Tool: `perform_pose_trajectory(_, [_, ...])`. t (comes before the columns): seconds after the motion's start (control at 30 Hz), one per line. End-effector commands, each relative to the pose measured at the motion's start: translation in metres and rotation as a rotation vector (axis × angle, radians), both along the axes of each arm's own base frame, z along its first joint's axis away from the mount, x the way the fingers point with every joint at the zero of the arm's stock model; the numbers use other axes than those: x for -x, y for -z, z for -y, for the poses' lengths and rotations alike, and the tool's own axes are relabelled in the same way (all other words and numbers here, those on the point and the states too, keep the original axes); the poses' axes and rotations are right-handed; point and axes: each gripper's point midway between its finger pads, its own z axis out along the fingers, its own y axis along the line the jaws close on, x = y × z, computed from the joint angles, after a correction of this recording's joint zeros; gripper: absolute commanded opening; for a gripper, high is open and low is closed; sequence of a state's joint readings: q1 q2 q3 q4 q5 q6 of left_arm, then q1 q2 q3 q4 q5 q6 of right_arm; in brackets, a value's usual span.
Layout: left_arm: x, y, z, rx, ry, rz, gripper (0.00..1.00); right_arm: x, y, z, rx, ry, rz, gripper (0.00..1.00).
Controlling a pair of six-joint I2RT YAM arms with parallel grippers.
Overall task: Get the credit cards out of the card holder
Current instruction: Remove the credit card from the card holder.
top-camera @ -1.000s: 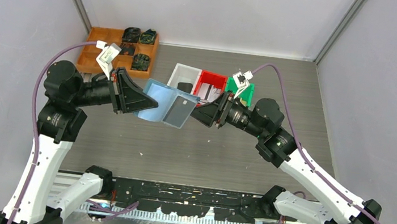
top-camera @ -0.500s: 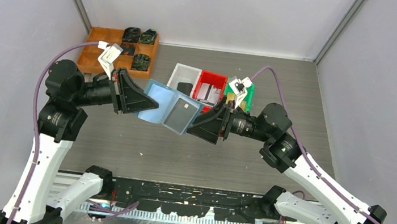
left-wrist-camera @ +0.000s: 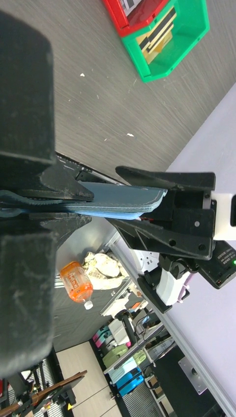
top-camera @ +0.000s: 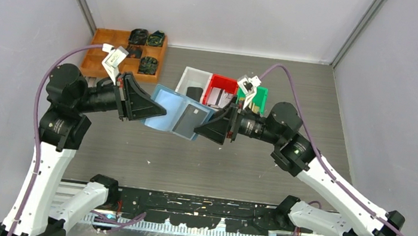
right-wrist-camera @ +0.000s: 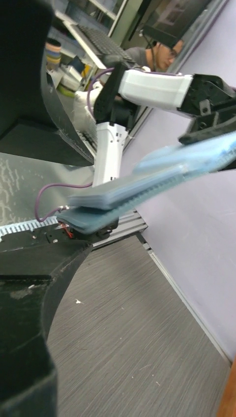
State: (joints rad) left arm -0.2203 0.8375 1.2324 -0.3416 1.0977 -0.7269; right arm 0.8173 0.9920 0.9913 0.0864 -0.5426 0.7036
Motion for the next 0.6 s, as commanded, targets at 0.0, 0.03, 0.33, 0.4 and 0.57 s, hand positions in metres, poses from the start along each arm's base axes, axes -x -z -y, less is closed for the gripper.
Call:
perform_pose_trajectory(0.0, [0.021, -0.024, -0.002, 0.028, 0.044, 0.091, 0.0, 0.034, -0.036, 0.027, -0.044, -0.061, 0.216, 0.62])
perform_pose_trajectory(0.03, [0.022, -0.024, -0.002, 0.029, 0.053, 0.09, 0.0, 0.038, -0.036, 0.03, -0.04, -0.071, 0.232, 0.62])
perform_pose_trajectory(0.33, [0.034, -0.031, -0.001, 0.045, 0.108, 0.088, 0.0, 0.041, -0.037, 0.036, 0.039, -0.108, 0.27, 0.57])
perform_pose_trajectory(0.4, [0.036, -0.032, -0.001, 0.047, 0.116, 0.085, 0.0, 0.041, -0.04, 0.034, 0.039, -0.121, 0.275, 0.55])
perform_pose_trajectory(0.57, [0.043, -0.037, -0.002, 0.053, 0.13, 0.092, 0.0, 0.037, -0.041, 0.035, 0.052, -0.098, 0.294, 0.44])
